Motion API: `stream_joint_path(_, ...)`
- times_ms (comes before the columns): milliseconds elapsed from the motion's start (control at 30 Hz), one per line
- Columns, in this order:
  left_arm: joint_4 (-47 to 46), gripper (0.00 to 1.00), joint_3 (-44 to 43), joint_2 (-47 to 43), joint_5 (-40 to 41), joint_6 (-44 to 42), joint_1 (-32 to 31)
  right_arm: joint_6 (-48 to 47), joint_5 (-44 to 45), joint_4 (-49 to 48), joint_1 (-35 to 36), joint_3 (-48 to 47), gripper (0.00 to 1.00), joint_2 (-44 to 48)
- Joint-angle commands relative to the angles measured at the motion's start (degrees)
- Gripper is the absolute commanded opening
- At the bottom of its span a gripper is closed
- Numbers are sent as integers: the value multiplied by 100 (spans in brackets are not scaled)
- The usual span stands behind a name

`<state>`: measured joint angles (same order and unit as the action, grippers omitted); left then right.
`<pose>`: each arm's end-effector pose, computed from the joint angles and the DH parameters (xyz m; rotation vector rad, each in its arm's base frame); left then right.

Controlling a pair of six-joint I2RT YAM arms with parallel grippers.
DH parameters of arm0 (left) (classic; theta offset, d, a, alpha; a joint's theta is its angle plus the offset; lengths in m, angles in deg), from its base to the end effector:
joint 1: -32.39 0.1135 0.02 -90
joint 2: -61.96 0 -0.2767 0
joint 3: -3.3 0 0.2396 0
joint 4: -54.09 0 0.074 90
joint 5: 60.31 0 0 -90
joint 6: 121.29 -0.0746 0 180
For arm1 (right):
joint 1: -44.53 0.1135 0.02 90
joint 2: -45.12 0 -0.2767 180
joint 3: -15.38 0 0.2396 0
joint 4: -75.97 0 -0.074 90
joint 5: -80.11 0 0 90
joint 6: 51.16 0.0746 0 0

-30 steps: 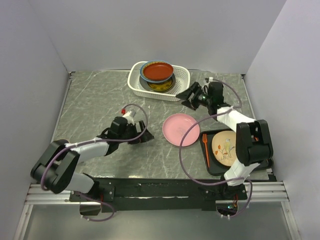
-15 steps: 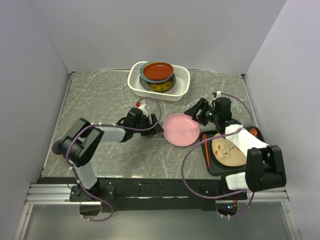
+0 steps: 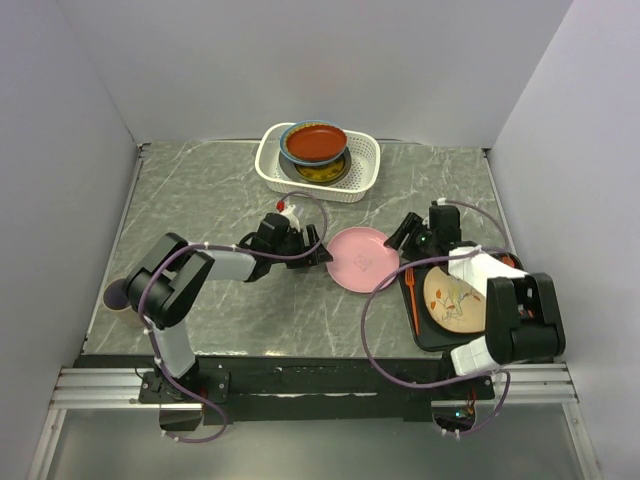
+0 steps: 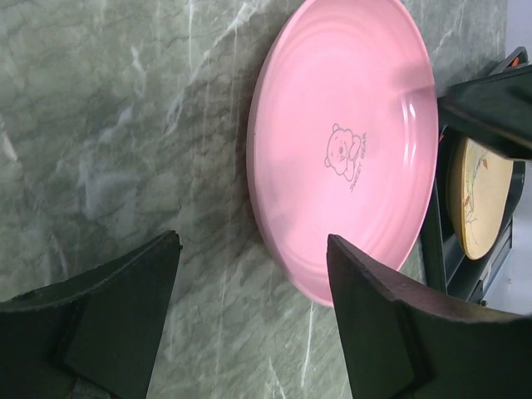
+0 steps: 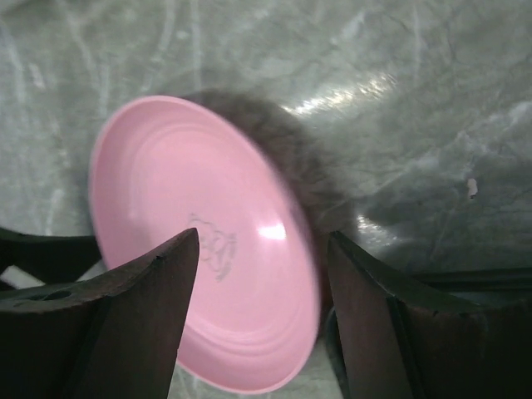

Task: Place the plates into the plastic bin on the countertop
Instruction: Pick up the plate at the center of the board.

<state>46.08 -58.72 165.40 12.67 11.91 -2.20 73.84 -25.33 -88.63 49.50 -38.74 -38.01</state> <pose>0.3048 -0.2367 0.1441 0.0123 2.3388 -1.0595 0.2978 0.0458 0.1699 0.4903 2.3563 0.6513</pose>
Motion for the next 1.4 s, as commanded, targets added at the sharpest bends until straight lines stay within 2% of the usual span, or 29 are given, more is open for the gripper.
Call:
stream_joint_path(0,176,77,130,-420,85,-57,-13,-187,112,-73,-14,-116,69,-352)
stream_joint_path(167,158,77,218,-711,-30,-31,5,-178,94,-468,-5,-125,66,-669)
stream_joint_path(667,545,79,604,-1800,137,-145,198,-169,129,-460,12,-178,57,-748)
stream_joint_path(700,589,79,674,-1957,137,-137,207,-178,129,-451,30,-187,48,-766)
stream_joint_path(767,659,79,745,-2151,207,-136,216,-169,129,-477,74,-178,40,-792)
stream_joint_path(800,746,79,806,-2370,225,-119,216,-169,164,-460,144,-195,32,-792)
stream_joint_path(933,1072,80,920,-2960,357,-145,216,-169,454,-355,503,-301,12,-740)
stream_joint_path(1033,1431,81,965,-3399,576,-198,216,-82,516,-389,723,-398,4,-766)
stream_joint_path(1200,1845,85,1140,-4102,945,-224,251,103,393,-547,961,-459,1,-871)
stream_joint_path(1367,1951,88,1272,-4429,1016,-224,347,208,305,-688,1041,-302,0,-757)
